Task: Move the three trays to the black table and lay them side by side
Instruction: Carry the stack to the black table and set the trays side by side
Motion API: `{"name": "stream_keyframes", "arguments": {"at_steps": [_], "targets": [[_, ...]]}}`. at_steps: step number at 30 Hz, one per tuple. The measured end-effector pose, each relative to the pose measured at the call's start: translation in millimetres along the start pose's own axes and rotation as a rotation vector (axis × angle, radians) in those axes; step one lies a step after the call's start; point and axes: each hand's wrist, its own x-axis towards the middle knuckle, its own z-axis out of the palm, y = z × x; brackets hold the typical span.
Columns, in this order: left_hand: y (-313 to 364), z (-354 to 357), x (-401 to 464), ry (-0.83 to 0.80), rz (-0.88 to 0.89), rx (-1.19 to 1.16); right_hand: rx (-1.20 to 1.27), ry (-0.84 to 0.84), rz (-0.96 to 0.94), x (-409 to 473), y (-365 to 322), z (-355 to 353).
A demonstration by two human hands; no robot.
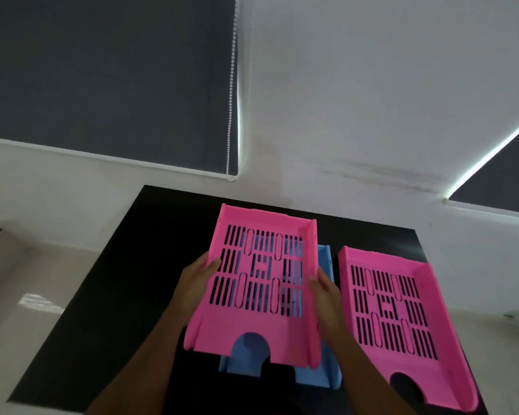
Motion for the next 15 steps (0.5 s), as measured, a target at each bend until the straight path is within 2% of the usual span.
{"name": "stream_keyframes", "arguments": {"at_steps": [8, 15], "targets": [[-10.2, -136.4, -11.4, 0.185, 0.030, 0.007, -0.013, -0.201, 0.007, -14.1, -4.1, 136.8], [-30.5, -187.4, -5.2, 0.291, 0.041, 0.074, -0.124, -0.284, 0.087, -10.2, 2.3, 196.5]]}}
